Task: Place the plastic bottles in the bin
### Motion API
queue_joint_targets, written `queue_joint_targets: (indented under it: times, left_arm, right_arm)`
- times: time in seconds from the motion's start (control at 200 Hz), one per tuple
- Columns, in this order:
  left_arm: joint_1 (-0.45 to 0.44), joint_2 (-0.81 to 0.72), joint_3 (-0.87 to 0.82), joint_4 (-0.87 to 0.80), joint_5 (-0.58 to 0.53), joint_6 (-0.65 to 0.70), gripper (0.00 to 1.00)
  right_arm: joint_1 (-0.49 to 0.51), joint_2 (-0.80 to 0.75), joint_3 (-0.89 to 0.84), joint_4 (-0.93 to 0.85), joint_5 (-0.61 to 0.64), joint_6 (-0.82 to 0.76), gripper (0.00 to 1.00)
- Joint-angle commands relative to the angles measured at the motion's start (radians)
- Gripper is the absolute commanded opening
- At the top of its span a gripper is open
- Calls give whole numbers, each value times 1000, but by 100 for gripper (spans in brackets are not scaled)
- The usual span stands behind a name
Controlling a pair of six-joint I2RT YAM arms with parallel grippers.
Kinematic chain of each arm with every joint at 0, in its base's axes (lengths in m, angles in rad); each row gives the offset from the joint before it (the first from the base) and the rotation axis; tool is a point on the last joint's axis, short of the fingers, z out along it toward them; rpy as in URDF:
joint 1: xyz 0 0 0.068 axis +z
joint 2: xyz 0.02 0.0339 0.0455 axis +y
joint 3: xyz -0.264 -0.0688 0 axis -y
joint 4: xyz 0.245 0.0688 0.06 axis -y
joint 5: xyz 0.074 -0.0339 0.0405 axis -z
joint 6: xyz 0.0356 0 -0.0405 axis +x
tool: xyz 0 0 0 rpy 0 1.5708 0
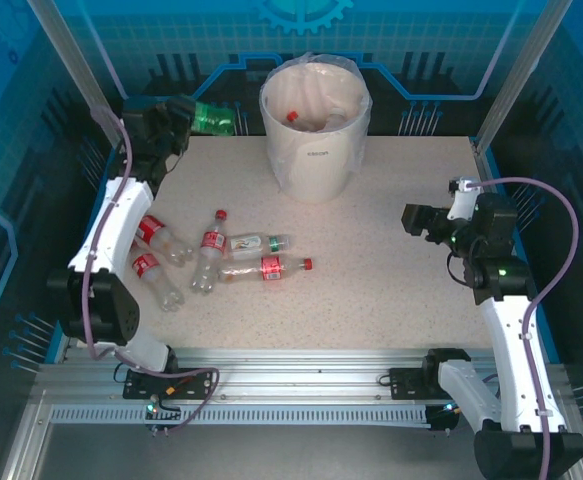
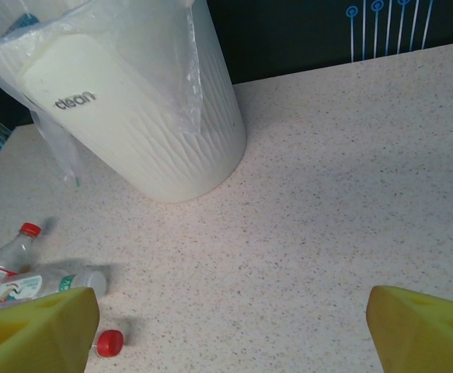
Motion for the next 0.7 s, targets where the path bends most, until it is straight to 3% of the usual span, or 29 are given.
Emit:
queue_joint_targets:
  times: [0.0,0.18,0.415,0.695]
  left_arm:
    - [-76,-16,119,58,-91,189,17]
    - [-159,95,335,4,-65,355,0]
    - [-257,279,563,-70,-64,545,0]
    - [-367,702,1163,-347,-122,758,0]
  right_arm:
    - [-17,-4,-27,39,-34,47,90]
    - [-16,-22,-44,33,-30,55,90]
    - [-18,-53,-57,0,2,38,90]
    - [-17,-71,-55,-18,16,27,90]
